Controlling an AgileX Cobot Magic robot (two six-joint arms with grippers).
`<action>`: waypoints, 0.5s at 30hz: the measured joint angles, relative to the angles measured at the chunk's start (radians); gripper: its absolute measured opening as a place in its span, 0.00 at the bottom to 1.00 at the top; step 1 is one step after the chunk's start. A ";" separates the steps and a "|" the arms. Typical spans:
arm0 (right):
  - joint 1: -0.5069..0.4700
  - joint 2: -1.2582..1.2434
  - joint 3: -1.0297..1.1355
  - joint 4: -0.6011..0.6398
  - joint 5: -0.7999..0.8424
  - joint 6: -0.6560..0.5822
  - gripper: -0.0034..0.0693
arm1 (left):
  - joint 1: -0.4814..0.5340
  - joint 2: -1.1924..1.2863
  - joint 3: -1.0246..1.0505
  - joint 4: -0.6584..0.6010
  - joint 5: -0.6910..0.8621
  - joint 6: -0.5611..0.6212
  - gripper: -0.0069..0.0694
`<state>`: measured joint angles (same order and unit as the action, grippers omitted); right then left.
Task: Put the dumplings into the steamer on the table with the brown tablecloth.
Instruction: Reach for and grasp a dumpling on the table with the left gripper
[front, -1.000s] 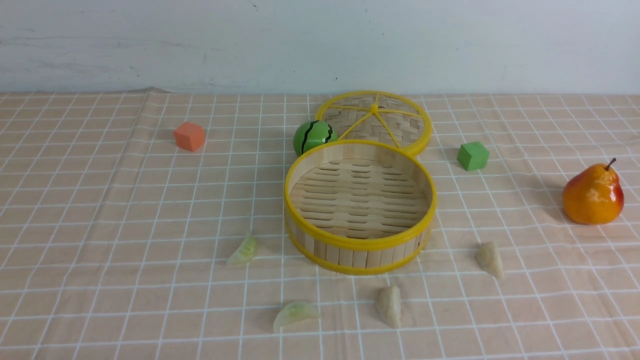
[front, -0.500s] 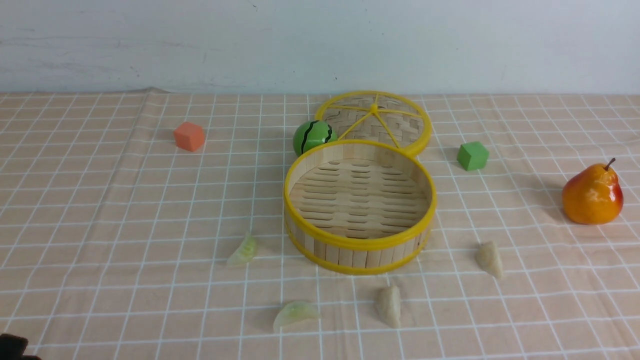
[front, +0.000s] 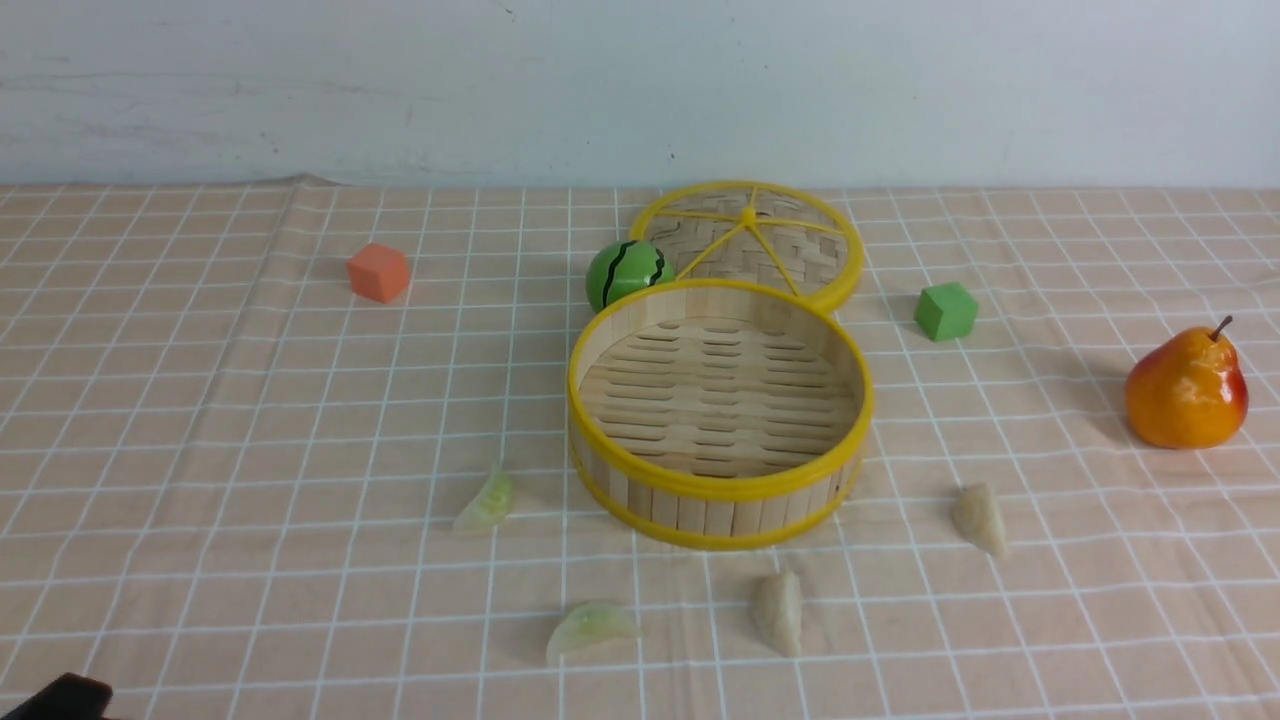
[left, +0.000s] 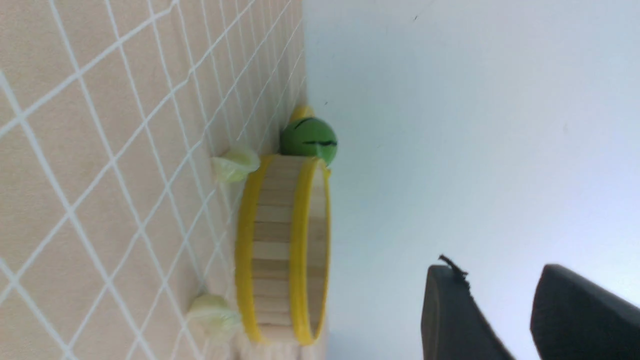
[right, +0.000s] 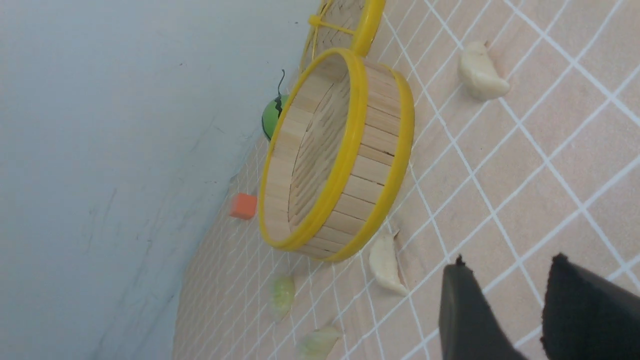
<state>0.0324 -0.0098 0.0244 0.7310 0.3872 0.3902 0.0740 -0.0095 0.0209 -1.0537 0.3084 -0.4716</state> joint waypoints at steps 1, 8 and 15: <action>0.000 0.000 0.000 0.000 0.000 -0.032 0.38 | 0.000 0.000 -0.039 0.001 0.036 0.092 0.40; 0.000 0.000 0.000 0.000 0.000 -0.109 0.35 | 0.000 0.037 -0.244 0.070 0.135 0.390 0.20; 0.000 0.013 -0.071 -0.025 0.110 -0.199 0.04 | 0.000 0.455 -0.569 0.511 0.487 0.502 0.07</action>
<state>0.0324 0.0034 -0.0469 0.7061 0.4974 0.1915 0.0740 0.4452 -0.5483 -0.5428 0.7951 0.0300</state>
